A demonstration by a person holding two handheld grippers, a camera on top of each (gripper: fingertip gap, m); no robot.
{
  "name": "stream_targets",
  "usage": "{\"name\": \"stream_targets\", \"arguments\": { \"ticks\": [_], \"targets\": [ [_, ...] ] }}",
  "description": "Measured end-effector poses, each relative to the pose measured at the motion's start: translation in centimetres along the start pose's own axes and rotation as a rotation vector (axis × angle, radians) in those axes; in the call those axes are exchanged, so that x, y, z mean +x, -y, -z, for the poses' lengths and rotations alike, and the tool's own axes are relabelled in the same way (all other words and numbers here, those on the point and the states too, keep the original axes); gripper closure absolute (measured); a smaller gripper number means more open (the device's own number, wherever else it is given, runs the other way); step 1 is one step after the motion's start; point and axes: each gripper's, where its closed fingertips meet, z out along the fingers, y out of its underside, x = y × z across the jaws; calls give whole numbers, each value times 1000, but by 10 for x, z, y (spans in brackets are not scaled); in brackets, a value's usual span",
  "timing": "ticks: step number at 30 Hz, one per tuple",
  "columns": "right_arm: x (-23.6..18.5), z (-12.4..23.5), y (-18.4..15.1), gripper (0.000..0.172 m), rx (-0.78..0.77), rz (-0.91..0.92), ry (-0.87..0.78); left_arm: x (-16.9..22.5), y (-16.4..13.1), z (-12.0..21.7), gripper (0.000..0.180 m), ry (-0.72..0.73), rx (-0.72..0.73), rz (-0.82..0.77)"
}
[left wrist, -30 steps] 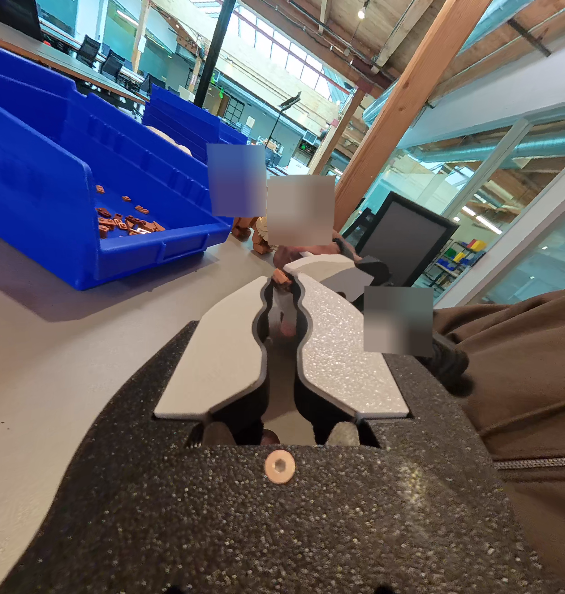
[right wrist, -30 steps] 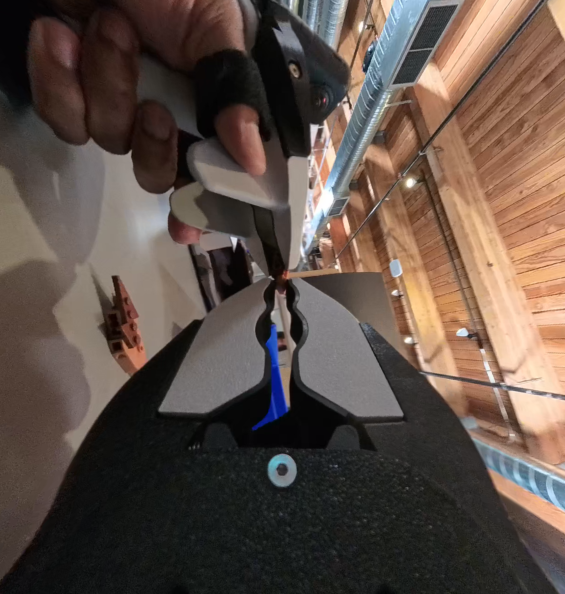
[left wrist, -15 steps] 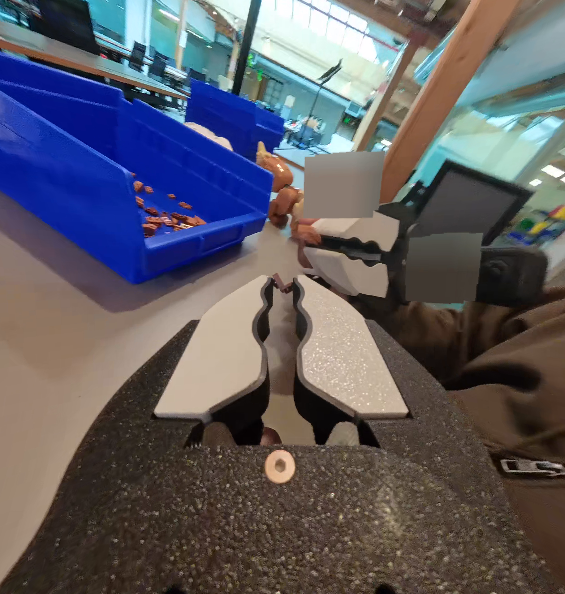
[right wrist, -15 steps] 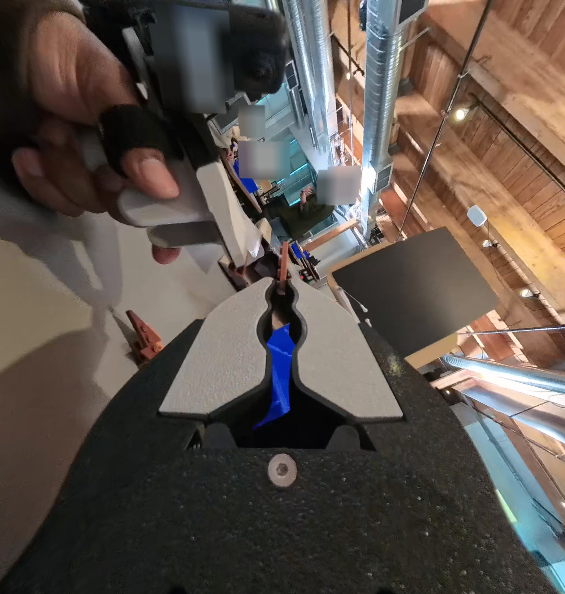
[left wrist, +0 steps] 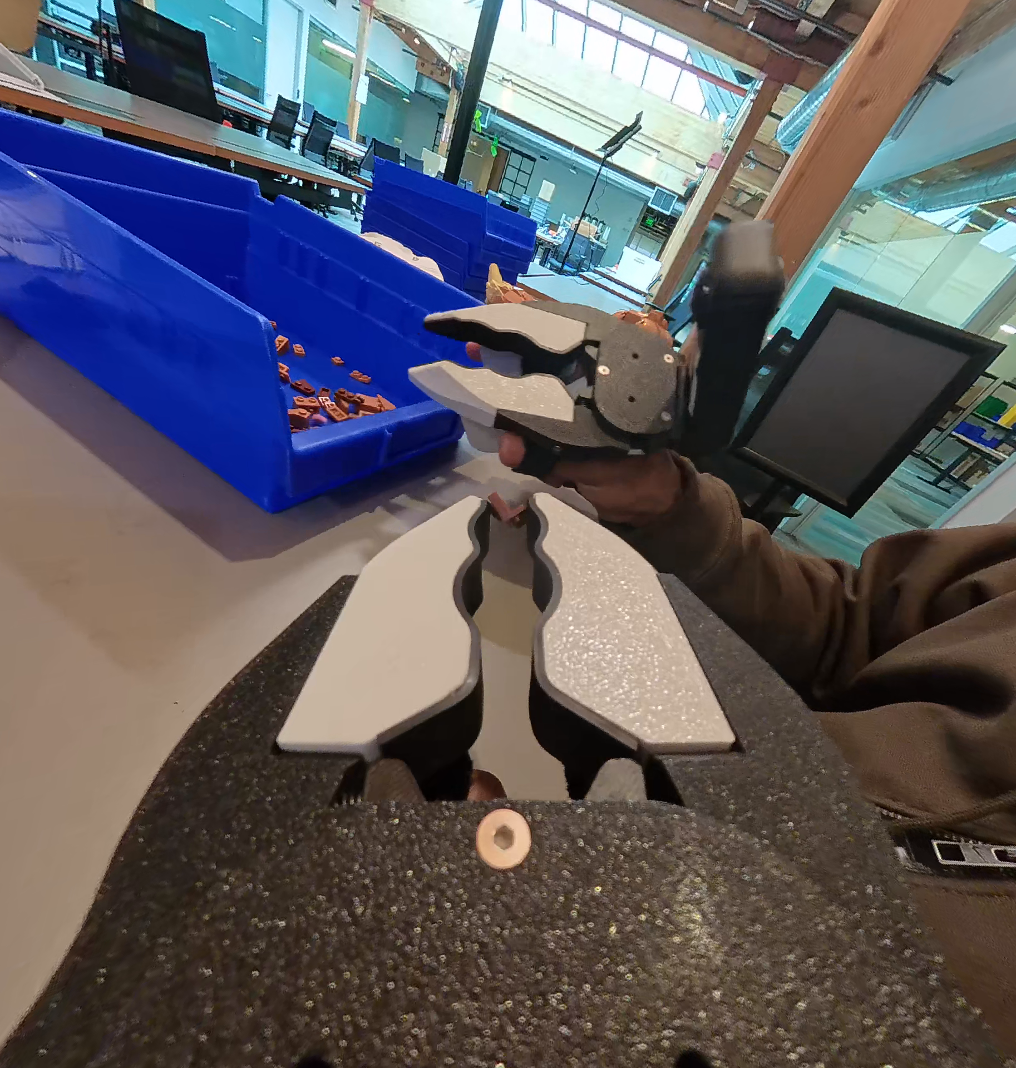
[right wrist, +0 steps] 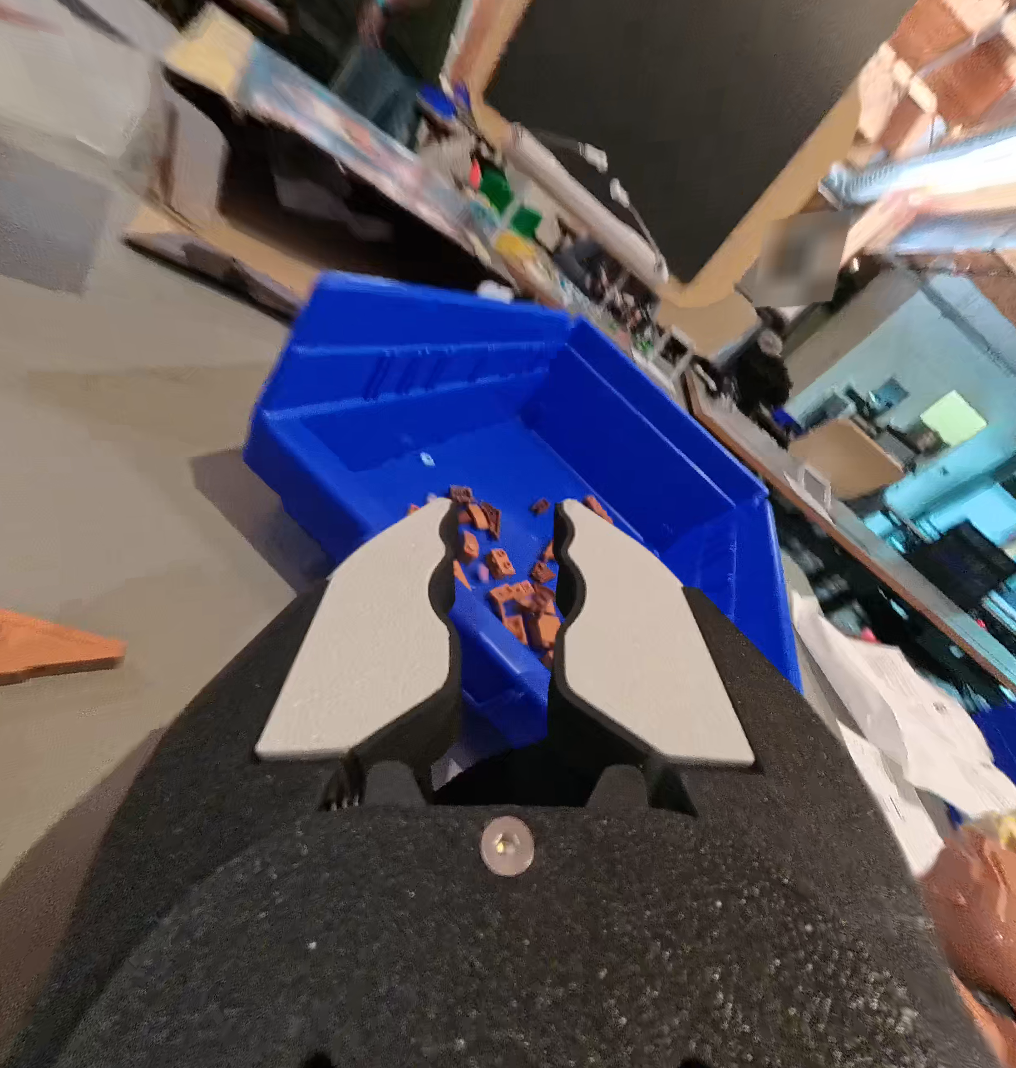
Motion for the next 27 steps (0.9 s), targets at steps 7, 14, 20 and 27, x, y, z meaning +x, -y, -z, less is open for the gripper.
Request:
{"name": "stream_targets", "arguments": {
  "ticks": [7, 14, 20, 27],
  "targets": [
    [-91, 70, 75, 151, 555, 241, 402, 12, 11, 5, 168, -151, 85, 127],
    [-110, 81, 83, 149, 608, 285, 451, 24, 9, 2, 168, -228, 71, 149],
    [-116, 81, 86, 162, 615, 299, 442, 24, 3, -4, 167, -200, 36, 122],
    [-74, 53, 79, 166, 494, 217, 257, 10, 13, 0, 162, -121, 106, 140]
  ]
}}
